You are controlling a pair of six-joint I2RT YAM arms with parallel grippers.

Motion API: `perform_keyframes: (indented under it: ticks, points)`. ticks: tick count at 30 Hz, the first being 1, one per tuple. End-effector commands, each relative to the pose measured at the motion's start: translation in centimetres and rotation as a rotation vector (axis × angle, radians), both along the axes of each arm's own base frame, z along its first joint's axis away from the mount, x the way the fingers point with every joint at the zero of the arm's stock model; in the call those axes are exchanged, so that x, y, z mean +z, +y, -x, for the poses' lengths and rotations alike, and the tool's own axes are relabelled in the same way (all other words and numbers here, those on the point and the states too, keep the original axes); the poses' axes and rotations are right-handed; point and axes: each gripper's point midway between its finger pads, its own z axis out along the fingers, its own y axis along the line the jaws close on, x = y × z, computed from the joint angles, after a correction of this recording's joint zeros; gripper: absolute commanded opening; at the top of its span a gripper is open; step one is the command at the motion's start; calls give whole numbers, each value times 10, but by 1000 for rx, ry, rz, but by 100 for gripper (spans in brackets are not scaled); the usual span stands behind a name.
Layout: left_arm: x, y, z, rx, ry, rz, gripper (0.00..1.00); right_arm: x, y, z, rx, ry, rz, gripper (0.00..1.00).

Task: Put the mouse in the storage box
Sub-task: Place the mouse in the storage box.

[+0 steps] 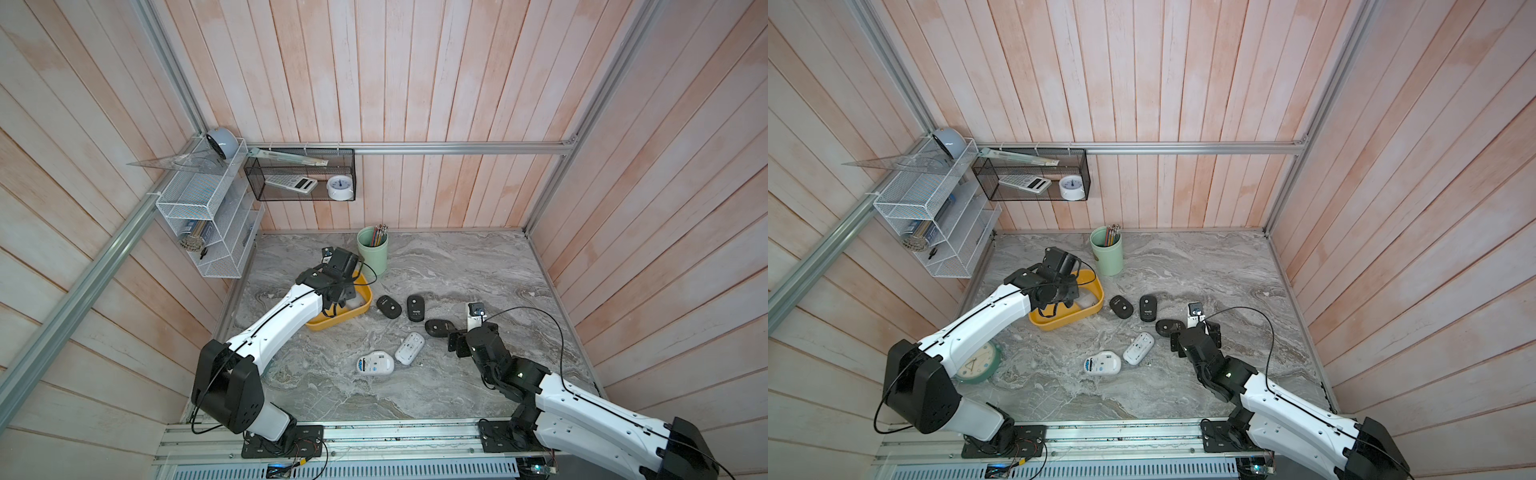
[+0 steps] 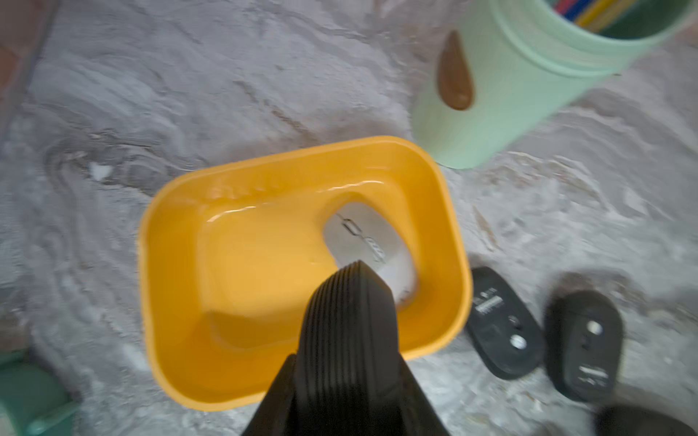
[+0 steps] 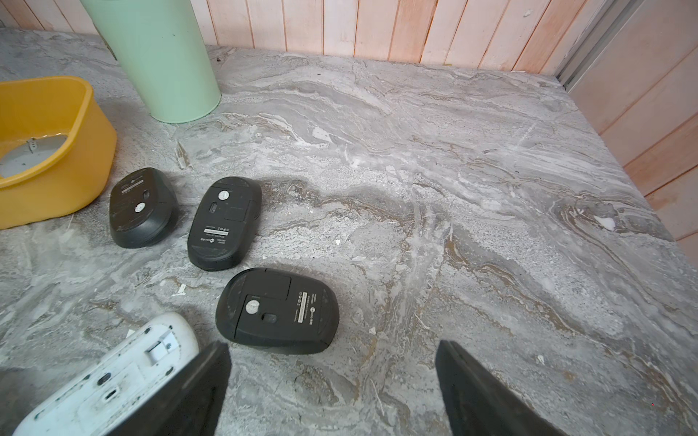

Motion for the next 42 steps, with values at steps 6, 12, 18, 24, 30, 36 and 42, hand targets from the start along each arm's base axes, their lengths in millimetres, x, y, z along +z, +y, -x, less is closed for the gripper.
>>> perform_keyframes:
  ticks: [6,12,18,24,30,36,42]
  points:
    - [-9,44,-7,54,79,-190,20,2,-4,-2,-27,-9,-12,91]
    - [-31,44,-18,52,120,-241,20,1,-3,-3,-30,-4,-4,91]
    - [-51,43,-30,45,172,-287,20,2,-4,-3,-34,-5,-5,91]
    - [-67,46,-35,54,205,-331,20,1,-4,-3,-32,-2,-1,91]
    - [-85,45,-37,54,236,-341,20,1,-4,-3,-32,-2,-1,91]
    - [-99,36,-38,37,258,-335,25,0,-3,-4,-32,0,0,91]
    - [-112,26,-39,22,286,-312,34,0,-3,-4,-32,2,3,91]
